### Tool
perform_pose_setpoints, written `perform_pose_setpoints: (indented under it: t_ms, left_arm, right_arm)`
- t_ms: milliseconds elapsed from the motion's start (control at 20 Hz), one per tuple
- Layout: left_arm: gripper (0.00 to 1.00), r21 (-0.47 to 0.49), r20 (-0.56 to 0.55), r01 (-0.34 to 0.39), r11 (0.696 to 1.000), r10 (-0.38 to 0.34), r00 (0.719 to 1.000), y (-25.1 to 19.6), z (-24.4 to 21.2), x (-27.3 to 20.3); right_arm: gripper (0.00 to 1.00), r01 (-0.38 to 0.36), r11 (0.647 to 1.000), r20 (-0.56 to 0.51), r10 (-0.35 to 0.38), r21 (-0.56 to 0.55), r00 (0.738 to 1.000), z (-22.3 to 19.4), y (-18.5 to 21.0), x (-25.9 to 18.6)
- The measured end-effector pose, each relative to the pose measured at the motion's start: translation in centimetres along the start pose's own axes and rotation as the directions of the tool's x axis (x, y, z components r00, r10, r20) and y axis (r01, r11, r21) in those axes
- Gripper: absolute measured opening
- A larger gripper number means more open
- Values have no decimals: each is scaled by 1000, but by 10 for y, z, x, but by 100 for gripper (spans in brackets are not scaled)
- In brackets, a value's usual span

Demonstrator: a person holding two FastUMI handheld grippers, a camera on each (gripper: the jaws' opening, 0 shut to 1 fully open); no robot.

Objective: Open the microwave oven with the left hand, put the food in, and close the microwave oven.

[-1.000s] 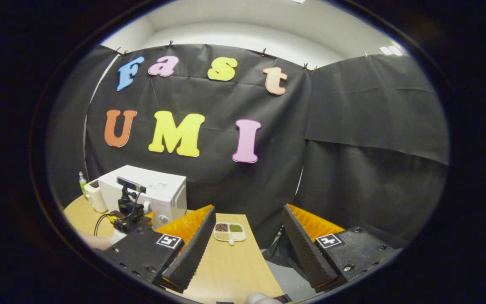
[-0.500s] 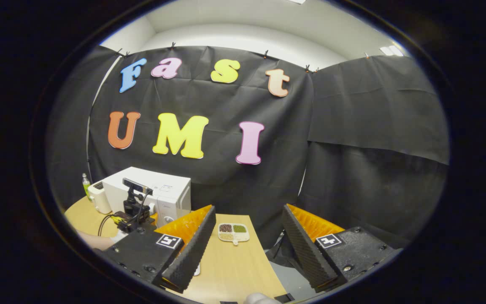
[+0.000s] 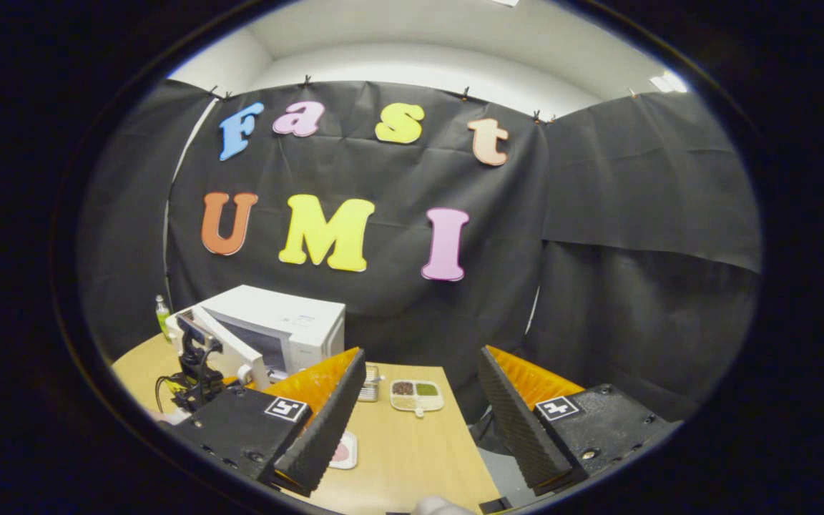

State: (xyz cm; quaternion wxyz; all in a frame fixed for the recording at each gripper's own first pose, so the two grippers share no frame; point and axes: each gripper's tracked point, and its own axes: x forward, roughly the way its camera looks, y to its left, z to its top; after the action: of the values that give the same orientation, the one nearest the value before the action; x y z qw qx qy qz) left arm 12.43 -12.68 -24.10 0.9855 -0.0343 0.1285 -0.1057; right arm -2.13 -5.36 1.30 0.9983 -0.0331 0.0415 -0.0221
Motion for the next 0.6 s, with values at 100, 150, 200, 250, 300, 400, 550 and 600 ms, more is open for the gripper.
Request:
perform_pose_setpoints:
  t_ms: [100,150,200,250,300,400,550,600]
  left_arm:
    - [9,11,11,-19,1000,19,1000,11,-3,-20]
    - [10,14,0,-32,999,32,999,16,-7,-27]
    - [9,15,7,-44,999,44,999,21,-8,-34]
    - [9,13,1,-52,999,52,999,24,-10,-39]
    - [11,14,3,-58,998,58,998,27,-11,-43]
    - [13,28,10,-80,996,80,997,34,-11,-56]
    - [32,30,17,-120,992,120,993,49,-12,-63]
    - [53,24,32,-127,992,127,991,53,-9,-64]
  right_arm:
    - [100,-54,999,7,54,-3,999,3,23,3]
    - [100,-77,997,10,77,-11,997,3,33,4]
    - [100,-100,995,13,100,-17,995,3,44,3]
    - [100,-122,992,16,122,-20,992,5,53,2]
    - [100,-140,990,18,140,-23,990,4,61,0]
    - [100,-158,987,19,159,-35,987,3,71,-2]
    - [100,-163,986,22,164,-35,986,2,75,-9]
    - [100,-160,987,23,161,-32,987,1,75,-11]
